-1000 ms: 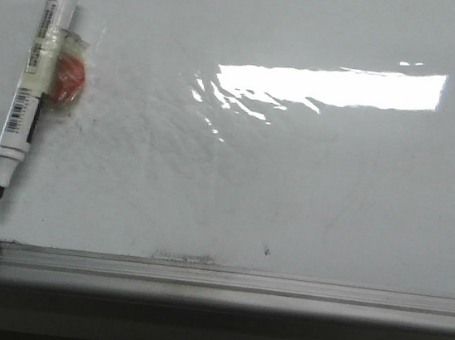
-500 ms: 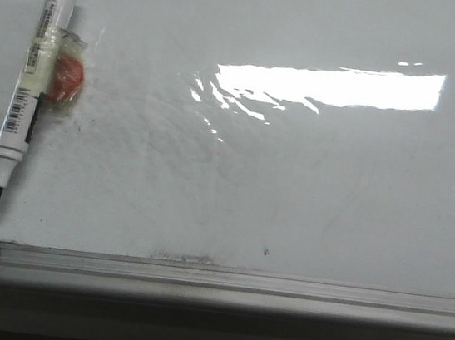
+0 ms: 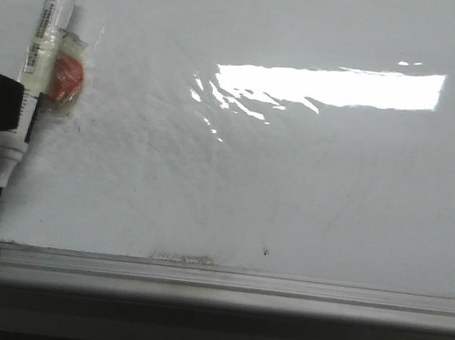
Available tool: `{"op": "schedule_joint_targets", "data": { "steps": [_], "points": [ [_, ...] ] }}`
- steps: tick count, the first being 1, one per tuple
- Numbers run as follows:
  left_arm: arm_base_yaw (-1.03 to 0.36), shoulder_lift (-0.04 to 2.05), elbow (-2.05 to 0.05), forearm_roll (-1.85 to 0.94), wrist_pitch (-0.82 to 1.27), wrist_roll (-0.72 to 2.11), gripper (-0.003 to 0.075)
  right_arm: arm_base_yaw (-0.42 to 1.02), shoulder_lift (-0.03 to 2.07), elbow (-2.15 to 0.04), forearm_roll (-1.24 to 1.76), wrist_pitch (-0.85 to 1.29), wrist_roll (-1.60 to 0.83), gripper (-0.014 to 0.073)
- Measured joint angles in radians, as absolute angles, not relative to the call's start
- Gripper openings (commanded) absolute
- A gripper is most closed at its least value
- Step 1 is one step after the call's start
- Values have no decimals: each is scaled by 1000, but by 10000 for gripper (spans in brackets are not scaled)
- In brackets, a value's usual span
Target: Write number 9 on whiteboard
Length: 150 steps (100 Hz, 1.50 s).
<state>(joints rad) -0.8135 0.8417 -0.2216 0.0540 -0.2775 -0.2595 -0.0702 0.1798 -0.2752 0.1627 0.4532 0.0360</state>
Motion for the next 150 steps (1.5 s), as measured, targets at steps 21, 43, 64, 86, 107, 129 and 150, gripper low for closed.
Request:
{"op": "schedule_joint_targets", "data": {
  "steps": [21, 43, 64, 86, 107, 129, 150],
  "points": [
    [-816, 948, -226, 41, -340, -257, 312, -70, 180, -275, 163, 453, 36, -64],
    [-823, 1025, -232, -26, -423, -219, 108, -11, 180, -275, 163, 471, 36, -63],
    [-827, 1050, -238, -39, -444, -199, -20, 60, 189, -281, 163, 516, 20, -63],
    [-827, 1041, -238, 49, -446, -194, -20, 163, 291, -369, 345, 602, -240, 17],
    [-823, 998, -265, 394, -409, -193, -20, 322, 472, -460, 639, 648, -583, 241],
    [-823, 979, -316, 706, -415, -192, -20, 486, 636, -561, 665, 612, -698, 286],
    [-823, 979, -341, 789, -419, -192, -20, 655, 765, -629, 674, 483, -726, 286]
  ]
}}
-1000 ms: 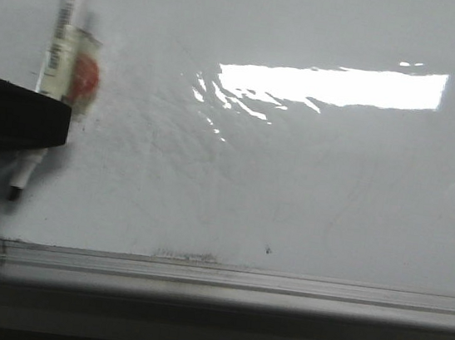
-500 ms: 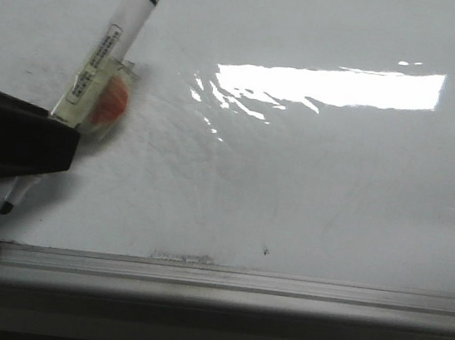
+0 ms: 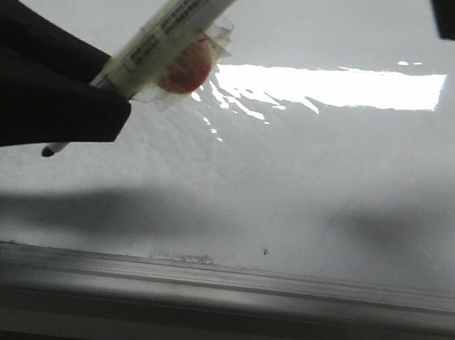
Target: Write number 9 on whiteboard
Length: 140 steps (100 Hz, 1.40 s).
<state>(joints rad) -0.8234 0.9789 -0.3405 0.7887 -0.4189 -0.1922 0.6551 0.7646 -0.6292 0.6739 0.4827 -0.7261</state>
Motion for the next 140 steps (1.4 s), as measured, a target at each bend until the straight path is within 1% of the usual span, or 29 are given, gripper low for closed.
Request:
{"op": "schedule_joint_targets", "data": {
  "steps": [19, 33, 47, 54, 60, 65, 70, 79, 82, 85, 92, 110, 125, 140],
  "points": [
    [-823, 979, -345, 810, -421, -192, -20, 796, 888, -679, 680, 368, -730, 286],
    [-823, 979, -345, 812, -421, -192, -20, 840, 960, -702, 718, 318, -732, 265],
    [-823, 979, -345, 812, -421, -192, -20, 844, 1007, -720, 766, 305, -732, 212],
    [-823, 979, -345, 812, -421, -192, -20, 844, 1022, -724, 774, 299, -732, 166],
    [-823, 979, -345, 812, -421, -192, -14, 844, 1033, -724, 781, 294, -732, 107],
    [-823, 979, -345, 812, -419, -192, 15, 844, 1038, -725, 781, 292, -732, 56],
    [-823, 979, -345, 812, -419, -192, 71, 844, 1038, -725, 782, 292, -732, 6],
    [-823, 979, -345, 810, -419, -192, 204, 844, 1038, -726, 783, 288, -732, -66],
    [-823, 979, -345, 802, -419, -192, 249, 844, 1038, -726, 783, 288, -732, -69],
    [-823, 979, -345, 797, -419, -192, 276, 844, 1038, -726, 783, 288, -732, -69],
    [-823, 979, -345, 779, -419, -192, 306, 844, 1038, -726, 783, 288, -733, -69],
    [-823, 920, -345, 714, -385, -192, 304, 844, 1038, -728, 776, 278, -736, -60],
    [-823, 747, -345, 605, -244, -192, 304, 816, 1027, -758, 775, 273, -737, -50],
    [-823, 576, -345, 534, -138, -192, 304, 719, 1025, -841, 775, 296, -726, -50]
  ]
}}
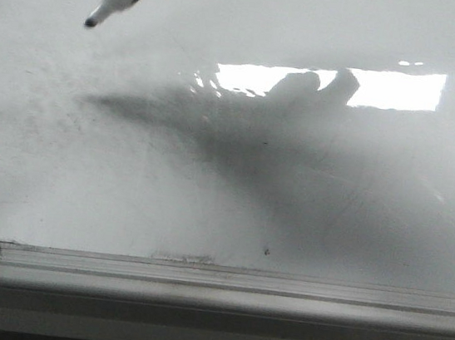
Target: Write number 9 on whiteboard
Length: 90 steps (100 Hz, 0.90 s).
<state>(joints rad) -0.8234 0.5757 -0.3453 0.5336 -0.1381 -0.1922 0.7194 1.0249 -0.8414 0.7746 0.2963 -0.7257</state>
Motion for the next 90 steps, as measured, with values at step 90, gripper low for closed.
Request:
{"op": "schedule_joint_targets", "data": {
  "steps": [90],
  "points": [
    [-823, 482, -345, 466, -109, -192, 304, 456, 1125, -1024, 751, 538, -683, -48]
  ]
}}
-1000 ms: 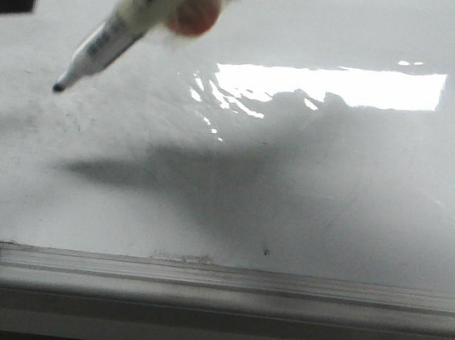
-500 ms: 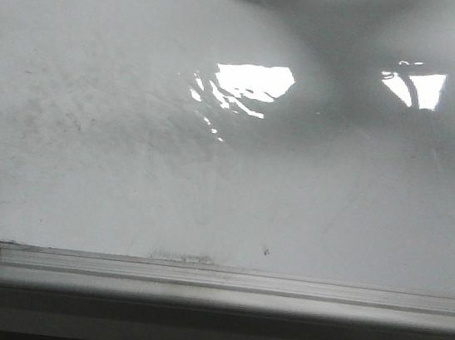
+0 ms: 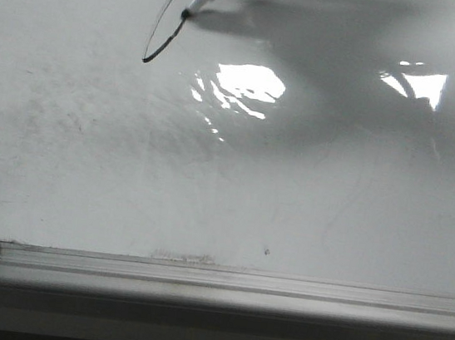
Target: Write number 9 on whiteboard
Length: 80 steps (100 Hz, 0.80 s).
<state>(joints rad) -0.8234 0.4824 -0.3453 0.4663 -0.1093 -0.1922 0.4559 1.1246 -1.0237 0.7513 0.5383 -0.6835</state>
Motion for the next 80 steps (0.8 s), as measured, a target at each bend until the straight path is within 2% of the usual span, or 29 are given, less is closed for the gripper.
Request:
{"op": "schedule_joint_targets", "data": {
  "steps": [20, 44, 57, 80],
  "points": [
    [-823, 482, -345, 466, -109, -192, 304, 452, 1125, -1051, 729, 532, -681, -48],
    [-823, 482, -345, 466, -109, -192, 304, 456, 1114, -876, 764, 639, -647, -43],
    [-823, 488, -345, 466, -109, -192, 305, 473, 1085, -864, 770, 631, -647, -43],
    [-882, 675, -345, 464, -176, -192, 305, 597, 1069, -876, 776, 598, -647, -43]
  ]
}}
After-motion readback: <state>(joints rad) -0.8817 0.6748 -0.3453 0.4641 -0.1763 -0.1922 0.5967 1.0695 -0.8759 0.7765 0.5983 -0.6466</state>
